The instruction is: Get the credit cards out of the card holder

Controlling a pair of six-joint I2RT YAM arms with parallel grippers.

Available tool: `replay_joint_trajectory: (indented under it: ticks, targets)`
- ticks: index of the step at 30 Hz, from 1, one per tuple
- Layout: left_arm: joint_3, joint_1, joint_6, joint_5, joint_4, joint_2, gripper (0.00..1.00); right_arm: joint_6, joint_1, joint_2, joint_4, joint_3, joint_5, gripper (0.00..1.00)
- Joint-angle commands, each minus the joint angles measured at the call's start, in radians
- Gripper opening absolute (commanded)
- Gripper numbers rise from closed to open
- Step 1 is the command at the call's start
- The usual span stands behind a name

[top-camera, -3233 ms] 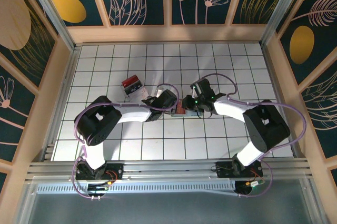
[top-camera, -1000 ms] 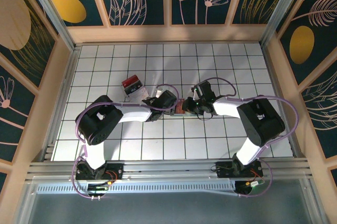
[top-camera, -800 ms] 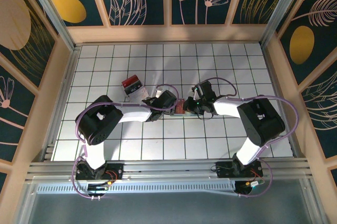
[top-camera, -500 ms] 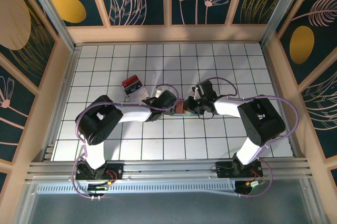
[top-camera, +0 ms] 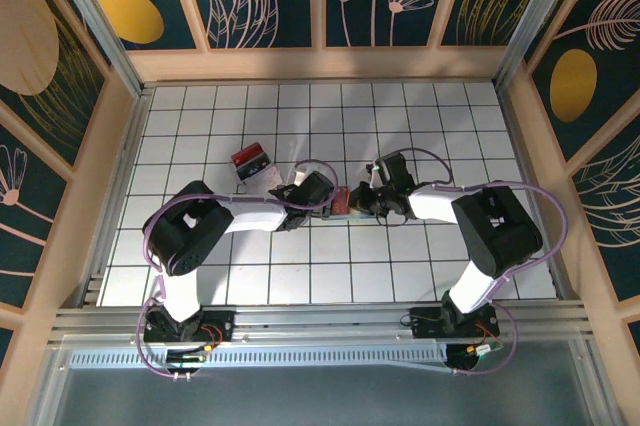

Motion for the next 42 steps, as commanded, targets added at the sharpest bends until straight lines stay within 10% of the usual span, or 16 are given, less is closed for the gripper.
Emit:
replay_joint_trajectory:
  ticks: [1, 42]
  targets:
    - [-0.026, -0.012, -0.003, 0.043, -0.041, 0.025, 0.99, 0.007, 0.001, -0.029, 0.076, -0.012, -0.045, 0.04]
    - [0.060, -0.024, 0.099, 0.007, -0.050, -0.011, 0.99, 0.003, -0.038, -0.117, 0.001, -0.063, -0.011, 0.00]
